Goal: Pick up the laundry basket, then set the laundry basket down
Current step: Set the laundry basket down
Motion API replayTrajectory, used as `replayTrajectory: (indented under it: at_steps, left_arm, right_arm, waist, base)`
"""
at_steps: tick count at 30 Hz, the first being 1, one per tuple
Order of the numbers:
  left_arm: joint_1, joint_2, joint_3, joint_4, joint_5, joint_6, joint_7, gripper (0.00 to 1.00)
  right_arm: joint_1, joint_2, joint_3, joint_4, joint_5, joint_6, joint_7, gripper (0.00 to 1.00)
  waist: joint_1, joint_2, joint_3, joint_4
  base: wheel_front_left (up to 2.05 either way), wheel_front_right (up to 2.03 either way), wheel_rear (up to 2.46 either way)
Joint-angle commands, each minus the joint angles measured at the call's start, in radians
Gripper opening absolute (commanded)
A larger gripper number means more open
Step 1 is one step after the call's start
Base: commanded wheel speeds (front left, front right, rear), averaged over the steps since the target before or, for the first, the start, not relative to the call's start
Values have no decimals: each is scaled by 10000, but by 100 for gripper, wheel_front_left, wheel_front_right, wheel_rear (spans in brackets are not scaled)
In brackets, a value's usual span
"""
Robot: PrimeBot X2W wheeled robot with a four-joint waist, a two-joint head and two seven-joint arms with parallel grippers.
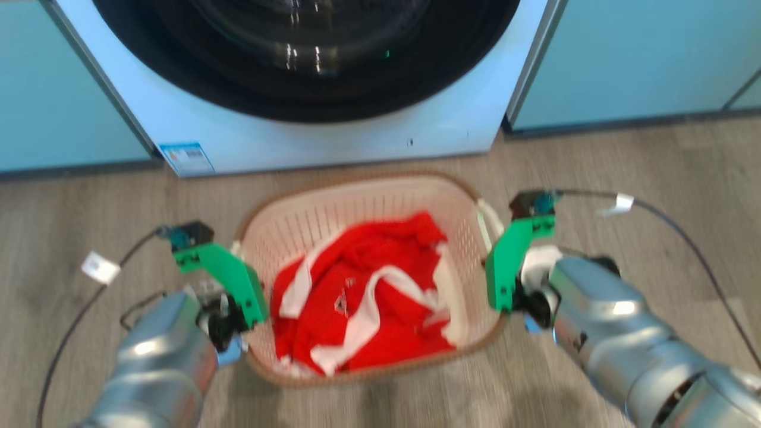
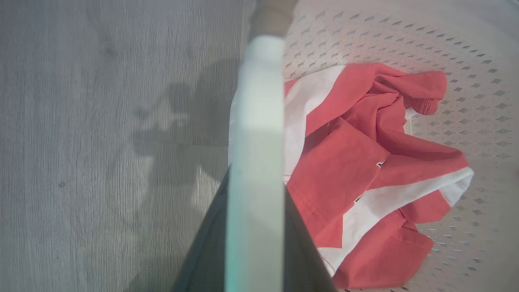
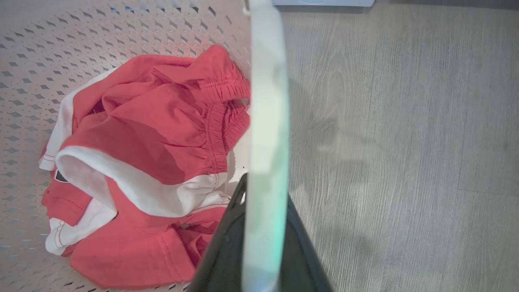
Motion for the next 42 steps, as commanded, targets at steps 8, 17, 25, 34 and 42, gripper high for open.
replayTrajectory:
  at_steps: [8, 17, 25, 34, 42]
  left_arm:
    - [-1461, 832, 5, -286, 134, -79, -767, 0]
    - [-2146, 906, -321, -247, 392, -79, -1482, 0]
    - [-2461, 924, -520, -125, 597, -79, -2304, 0]
    - [-2996, 829, -766, -47, 858, -79, -3125, 0]
    - [-3444, 784, -948, -13, 988, -79, -3736, 0]
  right_arm:
    - [-1044, -304, -38, 182, -120, -30, -684, 0]
    - [-1552, -463, -297, 222, -603, -30, -1731, 0]
    - [-1753, -633, -836, 224, -1340, -30, -2540, 0]
    - [-1923, -676, -1710, 225, -2248, -30, -3065, 0]
    - [-2150, -665, -2571, 226, -3158, -30, -3338, 0]
  waist:
    - [-1, 0, 2014, -174]
    - [-1, 0, 3479, -181]
    - [-1, 0, 4355, -221]
    - [-1, 0, 5541, -210]
    - [-1, 0, 6644, -207]
  base:
    - [0, 0, 0]
    - [0, 0, 0]
    - [0, 0, 0]
    - [0, 0, 0]
    - [0, 0, 0]
